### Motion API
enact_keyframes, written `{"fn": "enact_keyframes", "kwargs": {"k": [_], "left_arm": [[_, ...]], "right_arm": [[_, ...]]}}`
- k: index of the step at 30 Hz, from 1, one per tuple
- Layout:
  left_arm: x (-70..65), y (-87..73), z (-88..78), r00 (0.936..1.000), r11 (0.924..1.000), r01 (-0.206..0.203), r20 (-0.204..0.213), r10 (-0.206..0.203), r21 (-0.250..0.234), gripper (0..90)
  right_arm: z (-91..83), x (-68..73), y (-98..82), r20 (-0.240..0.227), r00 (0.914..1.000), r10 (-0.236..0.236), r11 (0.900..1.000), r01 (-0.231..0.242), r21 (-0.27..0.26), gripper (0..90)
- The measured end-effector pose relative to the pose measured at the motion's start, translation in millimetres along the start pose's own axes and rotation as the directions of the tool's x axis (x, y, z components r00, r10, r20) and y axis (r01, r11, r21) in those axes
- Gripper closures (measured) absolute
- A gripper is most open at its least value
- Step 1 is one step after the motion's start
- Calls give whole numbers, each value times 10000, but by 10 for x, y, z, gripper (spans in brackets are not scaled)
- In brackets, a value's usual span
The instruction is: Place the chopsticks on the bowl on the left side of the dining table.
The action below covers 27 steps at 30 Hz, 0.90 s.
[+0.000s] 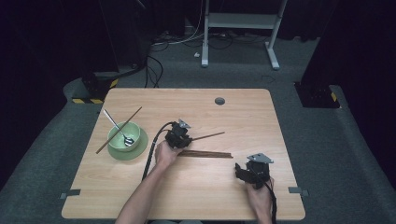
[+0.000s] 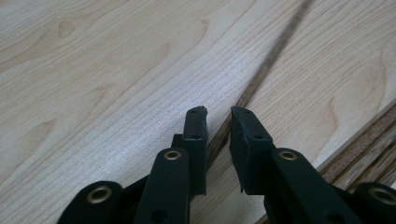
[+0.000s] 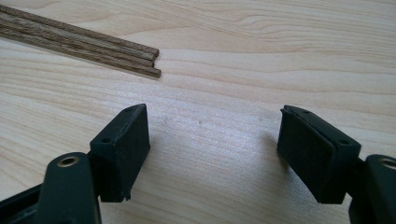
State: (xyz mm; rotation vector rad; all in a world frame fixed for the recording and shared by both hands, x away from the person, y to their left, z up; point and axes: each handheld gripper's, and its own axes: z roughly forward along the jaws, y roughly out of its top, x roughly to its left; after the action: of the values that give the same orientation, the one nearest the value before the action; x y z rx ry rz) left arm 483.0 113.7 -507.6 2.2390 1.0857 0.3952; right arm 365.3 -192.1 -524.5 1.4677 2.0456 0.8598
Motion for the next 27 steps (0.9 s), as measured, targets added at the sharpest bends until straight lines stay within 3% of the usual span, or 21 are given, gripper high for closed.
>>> {"fn": "enact_keyframes", "kwargs": {"k": [8,13,27], "left_arm": [[64,-11,-8,9998,9999,-124,152,124,-3,796],[90,28,-3,9993,9992,-305,224,299,255,801],[190,2,-9,9986,9991,-396,366,392,118,832]], "right_arm": [[0,0,0,0,10000,-8,10000,8,2,247],[0,0,0,0,10000,-5,10000,5,2,247],[-1,1,0,-1,10000,1,10000,-1,16,248]]}}
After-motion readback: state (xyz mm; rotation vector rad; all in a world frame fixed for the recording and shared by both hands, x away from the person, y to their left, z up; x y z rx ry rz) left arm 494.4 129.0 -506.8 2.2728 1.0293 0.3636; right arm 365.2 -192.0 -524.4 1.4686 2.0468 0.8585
